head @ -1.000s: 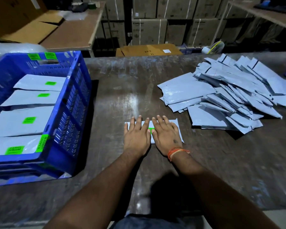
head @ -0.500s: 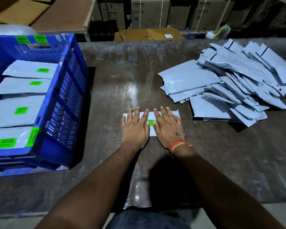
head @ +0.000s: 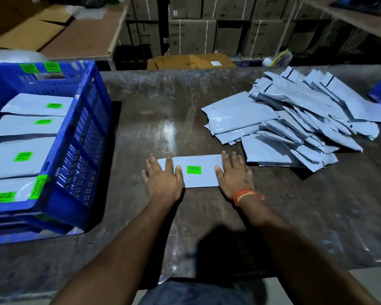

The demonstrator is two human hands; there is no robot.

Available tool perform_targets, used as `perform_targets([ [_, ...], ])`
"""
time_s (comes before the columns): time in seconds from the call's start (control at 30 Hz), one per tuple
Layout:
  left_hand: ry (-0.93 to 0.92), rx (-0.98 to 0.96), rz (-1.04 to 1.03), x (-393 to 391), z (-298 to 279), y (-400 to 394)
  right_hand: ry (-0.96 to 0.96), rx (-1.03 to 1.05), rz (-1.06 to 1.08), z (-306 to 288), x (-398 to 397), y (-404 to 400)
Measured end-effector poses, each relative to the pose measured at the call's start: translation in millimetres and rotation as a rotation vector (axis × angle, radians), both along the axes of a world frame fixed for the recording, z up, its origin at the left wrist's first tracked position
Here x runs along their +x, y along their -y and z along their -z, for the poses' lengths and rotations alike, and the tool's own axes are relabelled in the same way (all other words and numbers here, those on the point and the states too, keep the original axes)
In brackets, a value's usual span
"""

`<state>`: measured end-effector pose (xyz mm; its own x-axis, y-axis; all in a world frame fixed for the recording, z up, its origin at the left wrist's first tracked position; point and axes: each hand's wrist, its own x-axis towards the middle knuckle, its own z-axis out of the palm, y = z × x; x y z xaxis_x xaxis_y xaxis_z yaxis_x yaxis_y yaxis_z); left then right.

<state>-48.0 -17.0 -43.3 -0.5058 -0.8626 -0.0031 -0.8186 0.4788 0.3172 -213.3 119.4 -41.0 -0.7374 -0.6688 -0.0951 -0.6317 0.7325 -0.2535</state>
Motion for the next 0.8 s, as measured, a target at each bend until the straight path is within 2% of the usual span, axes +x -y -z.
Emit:
perform_targets([
  [0.13, -0.120, 0.013, -0.168, 10.8, -18.1, -13.1, -0.081, -0.186, 0.164, -6.3, 16.7, -3.1],
  [0.2, -0.194, 0.107, -0.190, 9.4, -26.0, -13.1, -0.027, -0.220, 0.184, -4.7, 18.1, -2.2],
  [0.3, -0.333, 0.310, -0.226, 7.1, -25.5, 3.3, 0.139, -0.309, 0.207, -3.2, 7.4, 1.7],
  [0.53, -0.779, 0.640, -0.250, 10.3, -15.4, 22.9, 0.584, -0.615, 0.283, -8.9, -10.9, 0.4],
  [0.67, -0.884, 0.623, -0.273, 13.9, -25.7, 25.3, 0.736, -0.775, 0.240, -13.3, -8.6, -2.8],
  [0.8, -0.984, 0.602, -0.305, 18.7, -66.1, 33.4, 0.956, -0.962, 0.131, -25.2, -6.5, 3.0],
])
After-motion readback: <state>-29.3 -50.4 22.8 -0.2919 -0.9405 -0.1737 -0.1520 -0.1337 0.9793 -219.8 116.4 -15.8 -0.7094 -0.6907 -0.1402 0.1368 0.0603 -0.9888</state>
